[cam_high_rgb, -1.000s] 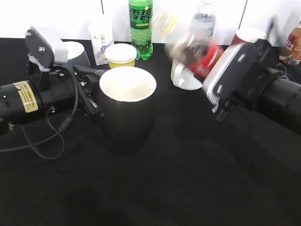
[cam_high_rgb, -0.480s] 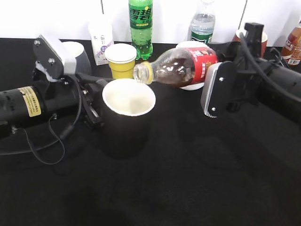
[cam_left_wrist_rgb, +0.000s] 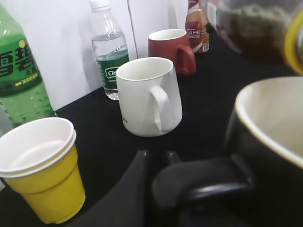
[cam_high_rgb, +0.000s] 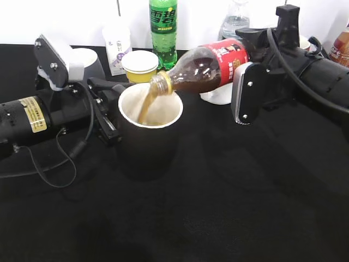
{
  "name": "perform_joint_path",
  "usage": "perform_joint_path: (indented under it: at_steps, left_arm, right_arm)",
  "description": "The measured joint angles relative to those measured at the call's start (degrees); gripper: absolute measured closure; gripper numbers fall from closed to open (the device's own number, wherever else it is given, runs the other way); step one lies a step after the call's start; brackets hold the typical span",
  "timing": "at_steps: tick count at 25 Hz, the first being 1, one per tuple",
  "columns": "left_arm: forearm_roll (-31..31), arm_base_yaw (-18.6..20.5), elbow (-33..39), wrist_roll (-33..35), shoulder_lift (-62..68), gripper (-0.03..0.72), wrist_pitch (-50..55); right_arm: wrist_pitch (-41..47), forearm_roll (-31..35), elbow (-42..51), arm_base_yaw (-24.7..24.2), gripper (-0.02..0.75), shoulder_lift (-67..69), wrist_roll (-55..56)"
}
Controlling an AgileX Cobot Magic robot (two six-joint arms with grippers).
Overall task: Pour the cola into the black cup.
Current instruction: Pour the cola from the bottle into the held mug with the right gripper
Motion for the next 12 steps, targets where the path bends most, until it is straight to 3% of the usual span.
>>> perform_joint_path:
  at_steps: [12]
  left_arm:
    - [-0.3, 0.0, 0.0, 0.0, 0.0, 0.629, -1.2]
  right_arm:
    - [-0.2, -0.1, -0.5, 0.0, 0.363, 0.0, -2.2]
